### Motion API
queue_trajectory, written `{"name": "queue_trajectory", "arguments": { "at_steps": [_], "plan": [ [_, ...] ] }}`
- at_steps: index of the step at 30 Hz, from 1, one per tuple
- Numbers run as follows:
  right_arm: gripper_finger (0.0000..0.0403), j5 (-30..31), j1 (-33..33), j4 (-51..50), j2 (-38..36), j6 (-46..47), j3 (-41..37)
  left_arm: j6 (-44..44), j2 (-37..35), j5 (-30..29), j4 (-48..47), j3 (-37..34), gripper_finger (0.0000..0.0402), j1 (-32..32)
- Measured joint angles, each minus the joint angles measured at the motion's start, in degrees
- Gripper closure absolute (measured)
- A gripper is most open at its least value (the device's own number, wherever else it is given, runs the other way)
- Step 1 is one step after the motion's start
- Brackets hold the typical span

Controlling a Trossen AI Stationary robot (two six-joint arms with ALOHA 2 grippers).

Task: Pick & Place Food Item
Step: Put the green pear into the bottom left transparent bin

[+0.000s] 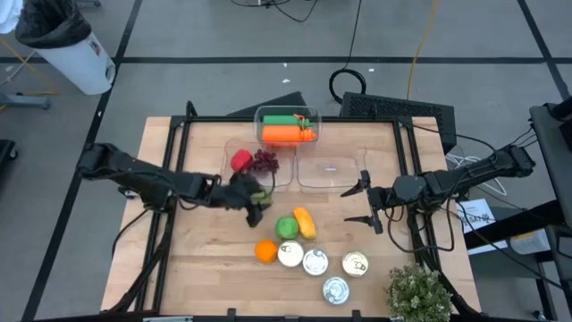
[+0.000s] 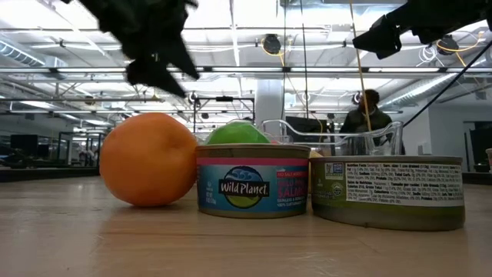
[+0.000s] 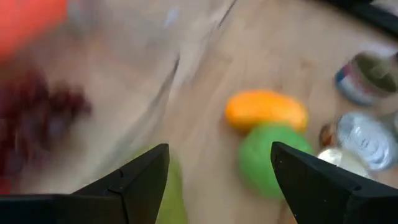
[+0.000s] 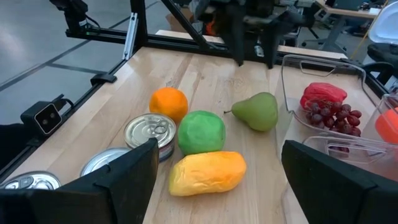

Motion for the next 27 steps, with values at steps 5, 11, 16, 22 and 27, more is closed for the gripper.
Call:
{"name": "queue_trajectory", "arguments": {
  "at_steps": [5,11,16,22,27],
  "plan": [
    [0.0083,0.0,0.0,0.0,0.0,0.0,0.0,-14.2,3.4,-5.4,-5.2,0.0,0.0105,-3.8],
    [0.0083,0.0,0.0,0.3,0.0,0.1,0.0,-20.6,9.8,-10.6,-3.3,0.0,0.0105,-4.7],
    [0.0083,0.0,0.0,0.5,0.0,0.2,0.0,-21.8,14.4,-12.4,-2.4,0.3,0.0105,-3.9],
    [0.0083,0.0,0.0,0.5,0.0,0.2,0.0,-26.0,15.6,-13.4,-2.2,0.3,0.0105,-3.5],
    [0.0083,0.0,0.0,0.5,0.0,0.2,0.0,-27.3,14.8,-10.0,-2.8,0.2,0.0105,-4.4]
  ]
}}
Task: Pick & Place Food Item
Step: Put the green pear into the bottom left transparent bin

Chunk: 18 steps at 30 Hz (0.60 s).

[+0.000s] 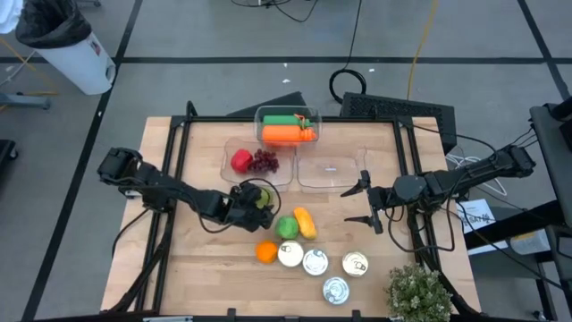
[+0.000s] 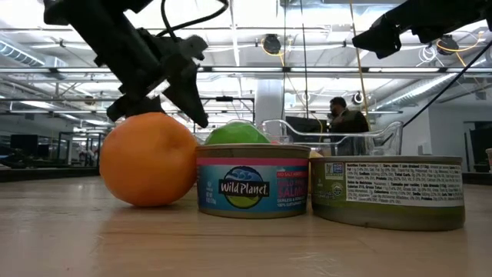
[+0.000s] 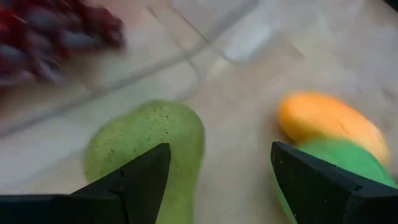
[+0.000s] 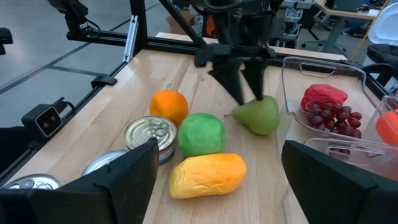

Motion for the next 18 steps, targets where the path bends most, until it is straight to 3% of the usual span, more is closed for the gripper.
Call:
{"name": "queue_trajectory", "arguments": {
  "at_steps": [9,11,18],
  "plan": [
    [0.0083,0.0,0.0,-0.1,0.0,0.0,0.0,-3.6,-0.2,24.1,-1.5,-0.2,0.0105,-2.0],
    [0.0083,0.0,0.0,-0.1,0.0,0.0,0.0,-5.1,-0.7,24.4,-3.1,-0.3,0.0105,-2.0],
    [0.0083,0.0,0.0,-0.1,0.0,0.3,0.0,-9.8,-1.4,16.2,-8.0,-0.3,0.0105,-2.0]
  ]
}}
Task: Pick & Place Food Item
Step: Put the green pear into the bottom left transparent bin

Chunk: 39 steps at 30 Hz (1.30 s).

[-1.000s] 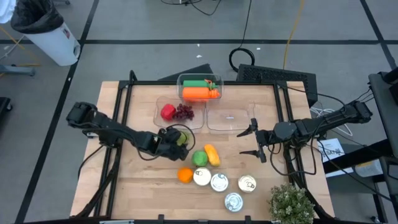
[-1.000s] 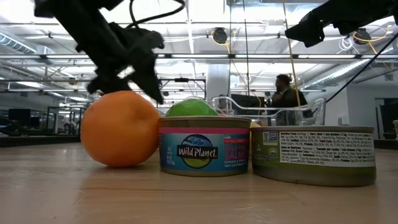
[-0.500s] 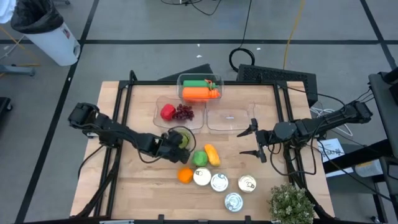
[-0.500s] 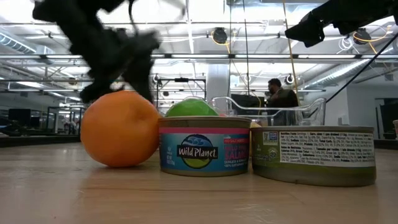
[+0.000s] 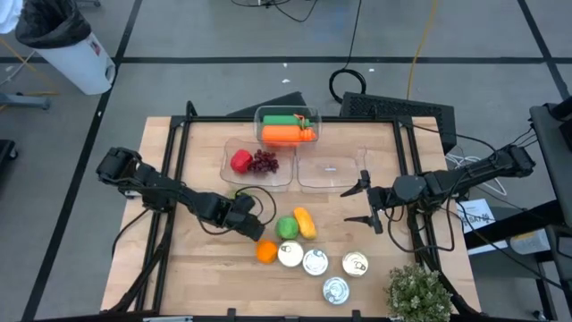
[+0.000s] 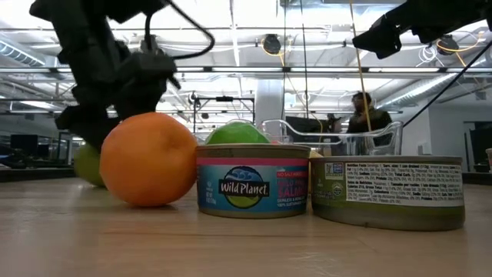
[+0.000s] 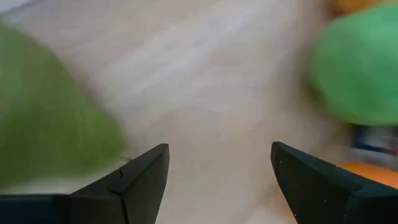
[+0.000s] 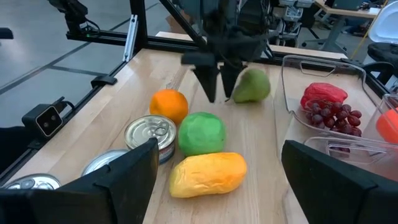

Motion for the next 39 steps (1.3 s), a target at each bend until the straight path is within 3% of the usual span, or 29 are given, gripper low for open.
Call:
{"name": "queue_trajectory", "arguments": {
  "at_steps": [6,10,16,21,28,39],
  "plan": [
    [0.0083,0.0,0.0,0.0,0.0,0.1,0.0,-6.3,-0.3,0.1,-5.4,0.0,0.0105,-0.1],
    [0.0083,0.0,0.0,0.0,0.0,0.1,0.0,-5.5,-2.3,0.1,-6.0,0.0,0.0105,-0.1],
    [0.0083,0.0,0.0,0.0,0.0,0.0,0.0,3.8,-9.7,0.6,-7.5,0.0,0.0105,0.2],
    [0.0083,0.0,0.0,0.0,0.0,-0.1,0.0,13.8,-14.9,0.7,-15.7,0.1,0.0105,0.2],
    [0.0083,0.0,0.0,-0.1,0.0,-0.1,0.0,26.7,-12.7,-3.7,-28.6,-0.3,0.0105,1.1],
    [0.0083,0.0,0.0,-0.5,0.0,-0.1,0.0,32.5,-9.5,-2.1,-21.4,-3.6,0.0105,4.7]
  ]
}}
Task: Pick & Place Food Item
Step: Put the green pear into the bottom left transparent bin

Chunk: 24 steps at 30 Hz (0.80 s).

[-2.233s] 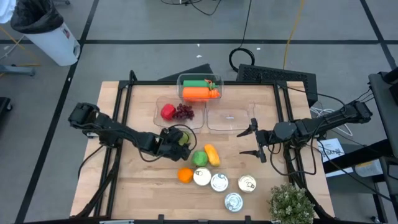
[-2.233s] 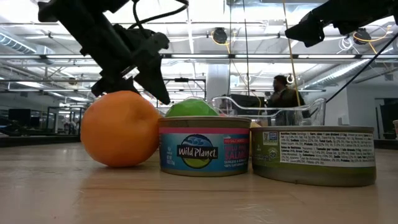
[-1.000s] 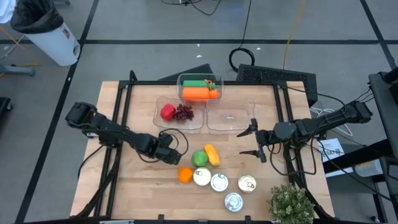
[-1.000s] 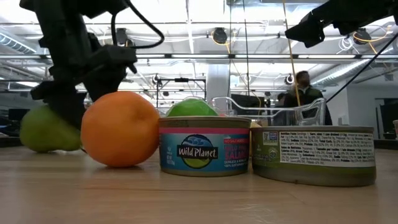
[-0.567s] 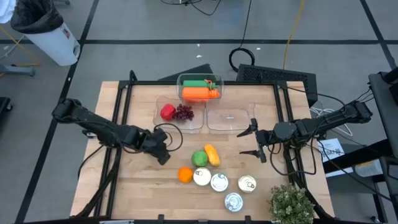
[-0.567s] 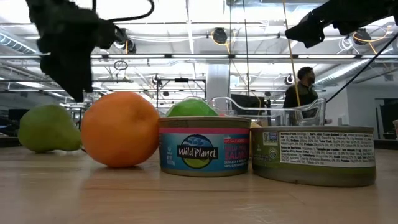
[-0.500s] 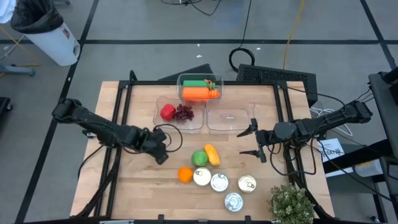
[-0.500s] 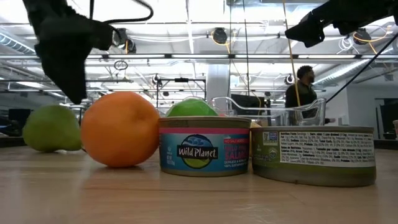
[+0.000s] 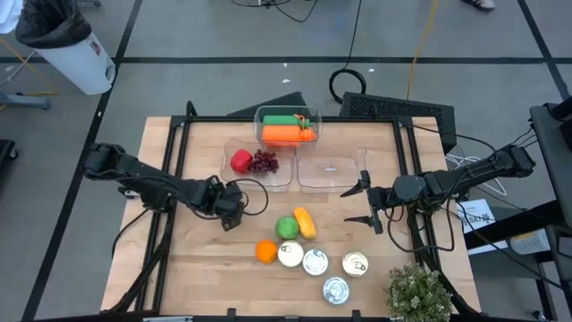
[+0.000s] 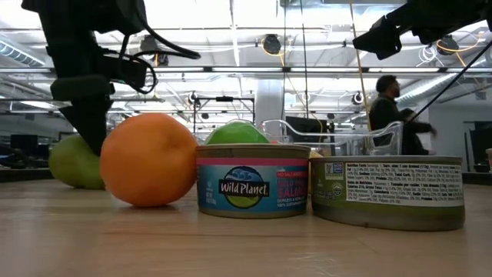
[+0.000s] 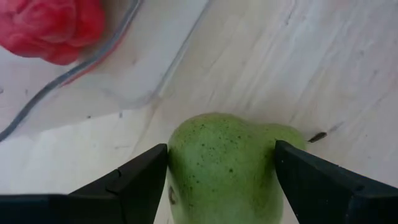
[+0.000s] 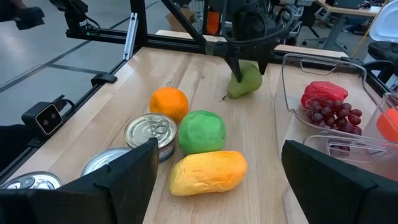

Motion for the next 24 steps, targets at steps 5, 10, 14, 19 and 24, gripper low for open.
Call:
{"name": "queue_trajectory", "arguments": {
  "at_steps": [5,10,14,19,24],
  "plan": [
    [0.0083,0.0,0.0,0.0,0.0,0.0,0.0,-5.4,0.0,6.4,0.0,-0.1,0.0105,0.0],
    [0.0083,0.0,0.0,-0.2,0.0,0.0,0.0,-13.3,1.1,13.1,-0.5,-0.2,0.0105,-0.1],
    [0.0083,0.0,0.0,-0.4,0.0,0.0,0.0,-15.3,3.2,12.7,-0.7,-0.3,0.0105,-0.1],
    [0.0083,0.0,0.0,-0.4,0.0,0.0,0.0,-10.0,4.3,9.4,-0.8,-0.3,0.0106,0.6],
    [0.0083,0.0,0.0,-0.3,0.0,0.0,0.0,-1.1,2.3,12.4,-0.9,-0.2,0.0106,2.7]
  ]
}}
